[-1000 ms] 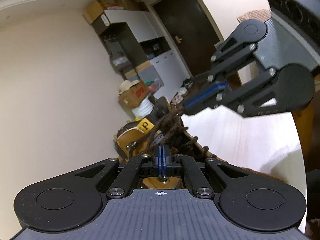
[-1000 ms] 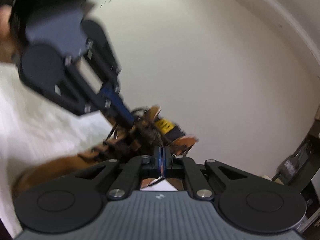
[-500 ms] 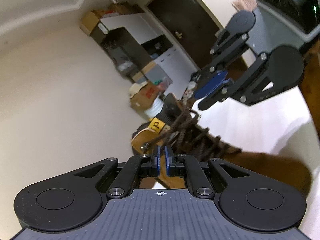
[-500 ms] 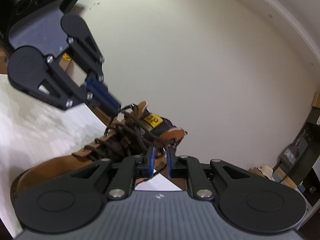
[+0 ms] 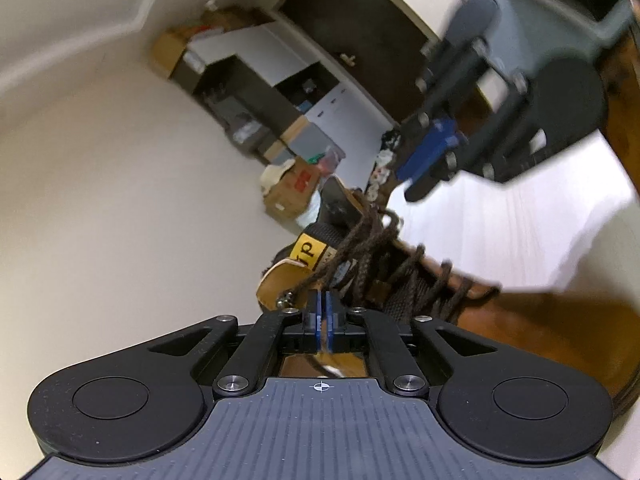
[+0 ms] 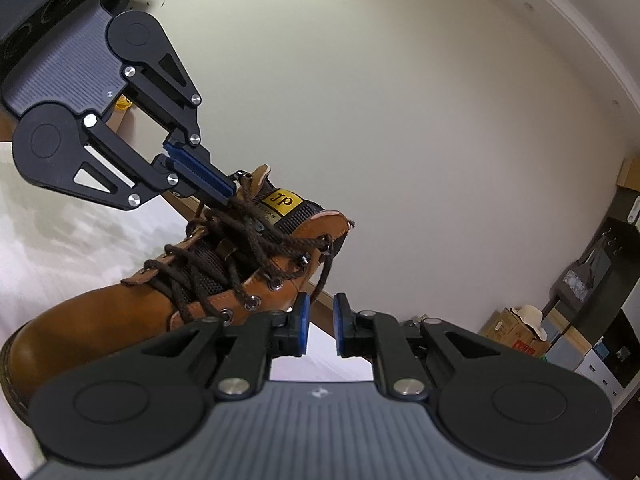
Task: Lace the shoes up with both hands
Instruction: 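Pull the brown laces up with the right gripper while the left gripper holds the boot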
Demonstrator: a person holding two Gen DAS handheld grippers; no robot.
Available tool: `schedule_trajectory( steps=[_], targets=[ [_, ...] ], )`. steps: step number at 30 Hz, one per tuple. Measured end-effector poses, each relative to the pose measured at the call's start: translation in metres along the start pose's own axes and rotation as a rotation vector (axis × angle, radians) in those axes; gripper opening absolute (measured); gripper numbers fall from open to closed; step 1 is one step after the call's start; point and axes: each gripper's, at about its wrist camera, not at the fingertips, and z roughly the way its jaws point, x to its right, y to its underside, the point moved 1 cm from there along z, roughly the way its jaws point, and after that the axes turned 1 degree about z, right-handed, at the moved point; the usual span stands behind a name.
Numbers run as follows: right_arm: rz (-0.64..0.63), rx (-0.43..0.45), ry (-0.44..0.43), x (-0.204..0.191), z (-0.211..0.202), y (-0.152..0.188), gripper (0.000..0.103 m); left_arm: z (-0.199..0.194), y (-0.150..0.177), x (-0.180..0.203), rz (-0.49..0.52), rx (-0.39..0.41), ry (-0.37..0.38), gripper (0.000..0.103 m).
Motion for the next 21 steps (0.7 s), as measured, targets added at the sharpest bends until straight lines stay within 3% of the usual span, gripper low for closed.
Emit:
schedule_trajectory(
  steps=[4, 8, 11, 17, 21],
  targets=[
    [0.021, -0.002, -0.003, 0.001, -0.005, 0.0, 0.013, -0.01, -0.01, 0.008, 0.008, 0.051, 0.028, 0.0],
    [0.032, 0.002, -0.008, 0.002, -0.005, 0.0, 0.013, -0.011, -0.008, 0.006, 0.015, 0.063, -0.016, 0.0],
    [0.028, 0.016, -0.021, 0.004, -0.008, -0.002, 0.013, -0.014, -0.003, -0.001, -0.001, 0.049, -0.038, 0.005],
    [-0.019, 0.047, -0.042, -0.001, -0.009, -0.005, 0.013, -0.005, 0.012, -0.015, -0.028, -0.05, -0.08, 0.005],
    [-0.041, 0.044, -0.022, -0.005, -0.004, -0.006, 0.013, -0.002, 0.017, -0.02, -0.058, -0.072, -0.079, 0.006]
  ],
)
